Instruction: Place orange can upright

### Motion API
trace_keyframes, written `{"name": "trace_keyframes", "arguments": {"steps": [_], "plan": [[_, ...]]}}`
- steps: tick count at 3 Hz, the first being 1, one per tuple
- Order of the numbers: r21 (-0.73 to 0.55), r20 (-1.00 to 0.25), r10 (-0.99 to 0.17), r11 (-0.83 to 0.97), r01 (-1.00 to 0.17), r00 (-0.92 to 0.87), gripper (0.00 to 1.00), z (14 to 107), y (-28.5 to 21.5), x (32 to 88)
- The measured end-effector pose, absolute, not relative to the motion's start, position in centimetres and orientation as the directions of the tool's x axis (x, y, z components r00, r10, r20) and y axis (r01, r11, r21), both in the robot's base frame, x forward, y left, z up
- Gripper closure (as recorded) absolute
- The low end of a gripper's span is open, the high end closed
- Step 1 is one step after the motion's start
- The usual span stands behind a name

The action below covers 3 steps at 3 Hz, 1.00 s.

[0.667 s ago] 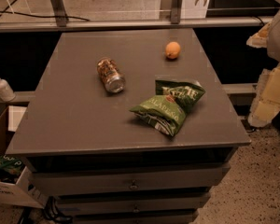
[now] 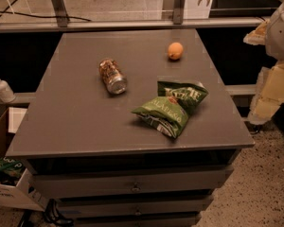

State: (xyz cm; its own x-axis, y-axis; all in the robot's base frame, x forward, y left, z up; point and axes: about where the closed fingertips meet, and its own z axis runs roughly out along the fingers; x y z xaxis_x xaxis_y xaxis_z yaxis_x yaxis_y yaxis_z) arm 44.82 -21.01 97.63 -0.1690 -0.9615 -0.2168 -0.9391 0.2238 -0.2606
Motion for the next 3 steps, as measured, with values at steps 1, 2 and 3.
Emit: {"name": "trace_keyframes", "arguments": {"steps": [1,2,3], "plan": [[-0.278,-0.222,-0.973,0.122,-0.953,-0.060,0.00,97.2,-18.2,47.3],[-0.300,-0.237,-0.969,0.011,-0.954,0.063,0.00,96.9,-13.3,50.1],[-0.324,-0.240,-0.948,-0.122,-0.938,0.207,0.00,96.5,-6.9,52.2]]}}
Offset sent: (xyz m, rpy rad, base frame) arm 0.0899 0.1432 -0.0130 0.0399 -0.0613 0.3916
